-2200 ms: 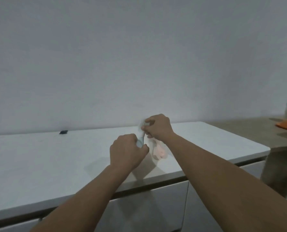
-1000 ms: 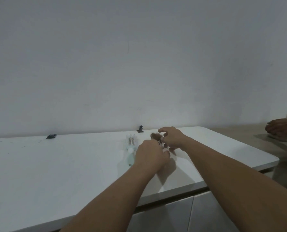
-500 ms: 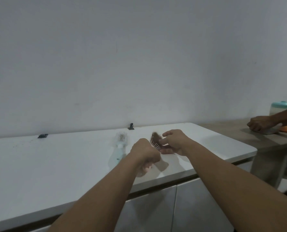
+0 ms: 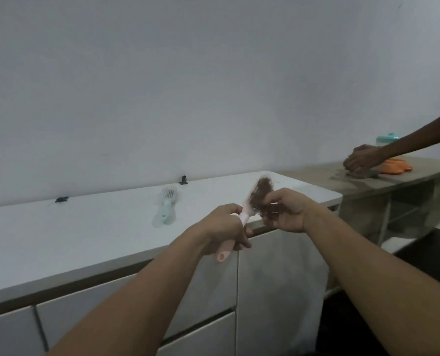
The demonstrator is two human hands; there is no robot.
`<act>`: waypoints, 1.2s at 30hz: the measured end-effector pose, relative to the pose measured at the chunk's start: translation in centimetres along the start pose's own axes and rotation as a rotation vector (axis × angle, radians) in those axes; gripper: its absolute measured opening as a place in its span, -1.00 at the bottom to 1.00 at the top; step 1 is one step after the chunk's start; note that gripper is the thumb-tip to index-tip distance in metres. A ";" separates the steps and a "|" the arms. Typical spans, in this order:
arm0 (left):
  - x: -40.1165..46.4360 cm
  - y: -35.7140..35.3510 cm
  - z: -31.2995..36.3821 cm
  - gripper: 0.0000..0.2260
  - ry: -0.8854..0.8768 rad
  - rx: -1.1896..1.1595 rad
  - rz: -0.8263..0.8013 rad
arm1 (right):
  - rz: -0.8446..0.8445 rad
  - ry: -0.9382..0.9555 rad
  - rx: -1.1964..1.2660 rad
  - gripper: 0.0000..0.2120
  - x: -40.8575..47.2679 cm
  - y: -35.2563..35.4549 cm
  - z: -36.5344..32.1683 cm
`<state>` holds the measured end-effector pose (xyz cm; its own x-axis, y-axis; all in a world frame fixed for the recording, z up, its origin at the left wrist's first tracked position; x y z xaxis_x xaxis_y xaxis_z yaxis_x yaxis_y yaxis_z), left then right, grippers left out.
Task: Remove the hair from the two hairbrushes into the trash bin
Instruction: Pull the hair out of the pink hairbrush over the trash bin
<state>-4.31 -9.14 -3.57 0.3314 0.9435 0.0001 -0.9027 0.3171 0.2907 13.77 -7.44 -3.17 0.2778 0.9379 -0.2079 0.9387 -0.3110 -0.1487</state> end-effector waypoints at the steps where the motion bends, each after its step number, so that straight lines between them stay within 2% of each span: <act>1: -0.7 -0.7 0.0 -0.69 -0.004 -0.014 -0.019 | 0.007 0.010 0.004 -0.87 -0.7 0.7 0.3; 4: -2.2 -3.0 -0.6 -0.86 0.004 -0.067 -0.038 | 0.040 0.049 -0.030 -0.86 -2.8 2.7 1.7; 6: -2.6 -4.7 -2.0 -0.90 0.017 -0.045 -0.034 | 0.095 0.064 -0.067 -0.82 -3.7 4.5 3.4; 10: -3.0 -9.0 -5.8 -0.87 0.097 -0.117 -0.065 | 0.222 0.103 -0.022 -0.59 -4.4 8.2 8.0; 14: -3.2 -13.2 -9.3 -0.86 0.212 -0.180 -0.061 | 0.380 0.132 0.041 -0.70 -6.2 11.1 12.6; 19: -4.0 -17.5 -13.6 -0.82 0.287 -0.128 -0.042 | 0.498 0.071 0.130 -0.88 -8.2 13.9 19.1; 24: -5.5 -21.5 -17.6 -0.77 0.321 -0.049 -0.029 | 0.559 0.030 0.119 -0.82 -9.6 16.3 24.3; 29: -6.8 -24.2 -20.7 -0.86 0.311 0.031 -0.037 | 0.646 -0.008 -0.047 -0.61 -9.3 18.0 26.4; 34: -8.2 -25.5 -22.6 -0.98 0.282 0.038 -0.004 | 0.637 0.006 -0.335 -0.83 -9.1 20.6 27.6; 36: -8.6 -25.7 -23.2 -0.94 0.266 0.045 0.011 | 0.636 -0.008 -0.372 -0.94 -9.2 21.2 28.2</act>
<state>9.66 -23.19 -33.26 0.2324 0.9410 -0.2460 -0.8910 0.3074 0.3342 25.38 -26.96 -31.69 0.7915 0.5919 -0.1521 0.6042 -0.7206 0.3402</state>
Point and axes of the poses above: each hand's wrist, its own x-axis towards the middle knuckle, its own y-axis out of the back of the hand, z = x × y, the point moved 2 cm from there along x, towards the middle knuckle, and after that the axes turned 12 degrees about z, right-handed, at the moved point
